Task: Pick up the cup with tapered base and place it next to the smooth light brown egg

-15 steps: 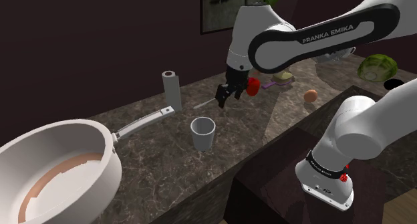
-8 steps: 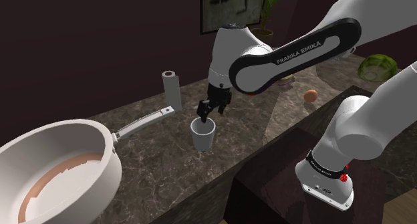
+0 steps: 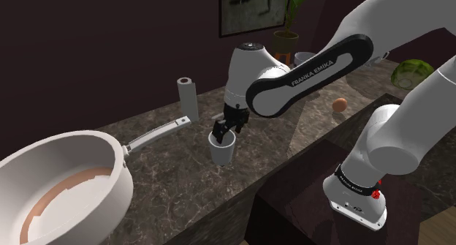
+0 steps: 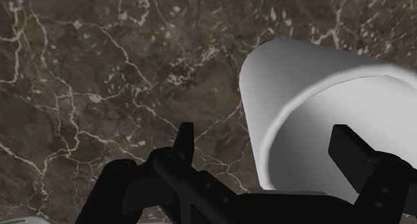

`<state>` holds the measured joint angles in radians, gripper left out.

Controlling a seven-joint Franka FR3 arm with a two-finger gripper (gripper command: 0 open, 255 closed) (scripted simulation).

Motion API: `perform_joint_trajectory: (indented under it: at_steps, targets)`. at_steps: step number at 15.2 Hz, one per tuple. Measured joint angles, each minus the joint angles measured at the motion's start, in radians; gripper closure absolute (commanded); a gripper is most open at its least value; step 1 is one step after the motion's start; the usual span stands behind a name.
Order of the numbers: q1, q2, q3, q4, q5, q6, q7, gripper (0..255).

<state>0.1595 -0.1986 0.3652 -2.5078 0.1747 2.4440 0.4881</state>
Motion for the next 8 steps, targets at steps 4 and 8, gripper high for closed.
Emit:
perform_joint_trajectory:
  at_steps: [4, 8]
  targets:
    - [-0.001, 0.007, 0.001, -0.002, -0.002, 0.009, 0.0, 0]
    - [-0.001, 0.007, 0.001, -0.002, -0.002, 0.009, 0.0, 255]
